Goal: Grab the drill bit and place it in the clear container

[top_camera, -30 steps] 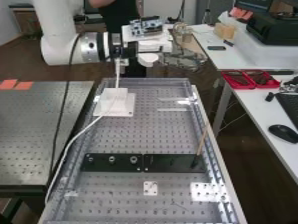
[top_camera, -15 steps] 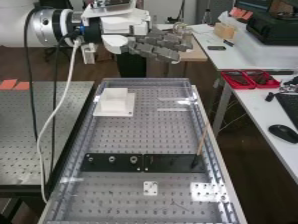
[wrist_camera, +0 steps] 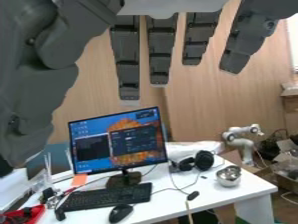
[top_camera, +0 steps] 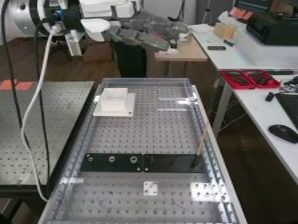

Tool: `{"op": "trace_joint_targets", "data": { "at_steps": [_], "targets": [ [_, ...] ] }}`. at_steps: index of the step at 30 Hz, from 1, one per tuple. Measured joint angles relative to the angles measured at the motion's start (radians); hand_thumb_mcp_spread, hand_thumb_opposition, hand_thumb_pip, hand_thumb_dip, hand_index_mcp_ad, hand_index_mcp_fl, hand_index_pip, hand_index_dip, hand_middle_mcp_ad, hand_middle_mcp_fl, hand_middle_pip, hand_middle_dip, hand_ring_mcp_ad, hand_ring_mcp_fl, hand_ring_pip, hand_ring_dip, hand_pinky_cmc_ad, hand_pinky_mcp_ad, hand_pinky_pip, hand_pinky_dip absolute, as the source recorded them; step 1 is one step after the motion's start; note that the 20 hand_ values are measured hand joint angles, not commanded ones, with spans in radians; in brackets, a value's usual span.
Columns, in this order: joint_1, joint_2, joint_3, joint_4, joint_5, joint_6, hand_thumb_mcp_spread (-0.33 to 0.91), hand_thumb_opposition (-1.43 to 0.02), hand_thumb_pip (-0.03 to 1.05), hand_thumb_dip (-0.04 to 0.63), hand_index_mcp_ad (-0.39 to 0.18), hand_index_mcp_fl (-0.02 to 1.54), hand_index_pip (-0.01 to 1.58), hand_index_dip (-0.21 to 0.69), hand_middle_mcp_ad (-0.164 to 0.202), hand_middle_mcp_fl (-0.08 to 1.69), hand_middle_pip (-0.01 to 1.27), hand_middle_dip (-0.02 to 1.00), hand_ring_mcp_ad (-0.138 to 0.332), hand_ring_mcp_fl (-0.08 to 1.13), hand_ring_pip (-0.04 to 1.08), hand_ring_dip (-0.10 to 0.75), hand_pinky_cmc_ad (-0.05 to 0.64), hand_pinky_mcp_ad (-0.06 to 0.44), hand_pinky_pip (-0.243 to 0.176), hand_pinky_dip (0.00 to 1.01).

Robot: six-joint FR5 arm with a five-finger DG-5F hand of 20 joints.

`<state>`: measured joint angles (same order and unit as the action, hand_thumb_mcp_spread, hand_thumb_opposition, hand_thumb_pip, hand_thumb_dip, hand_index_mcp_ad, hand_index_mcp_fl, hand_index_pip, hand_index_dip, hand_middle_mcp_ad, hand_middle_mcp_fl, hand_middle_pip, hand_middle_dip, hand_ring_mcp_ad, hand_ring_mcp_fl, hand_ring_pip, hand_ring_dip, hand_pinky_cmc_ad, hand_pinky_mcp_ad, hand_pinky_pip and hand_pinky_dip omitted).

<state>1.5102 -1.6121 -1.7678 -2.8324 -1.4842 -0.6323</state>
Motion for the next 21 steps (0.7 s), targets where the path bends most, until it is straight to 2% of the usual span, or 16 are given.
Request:
{"op": "trace_joint_targets", "data": {
  "at_steps": [4, 21],
  "targets": [
    [-0.002, -0.001, 0.005, -0.002, -0.027, 0.009, 0.27, -0.73, 0.35, 0.093, -0.056, 0.56, 0.02, 0.536, 0.052, 0.23, 0.12, 0.25, 0.119, 0.02, 0.11, 0.075, 0.367, 0.283, -0.047, 0.2],
    [-0.008, 0.001, 0.01, 0.008, -0.035, 0.005, 0.27, -0.73, 0.34, 0.089, -0.056, 0.56, 0.02, 0.536, 0.054, 0.23, 0.12, 0.25, 0.119, 0.02, 0.11, 0.075, 0.367, 0.291, -0.049, 0.21]
  ]
}}
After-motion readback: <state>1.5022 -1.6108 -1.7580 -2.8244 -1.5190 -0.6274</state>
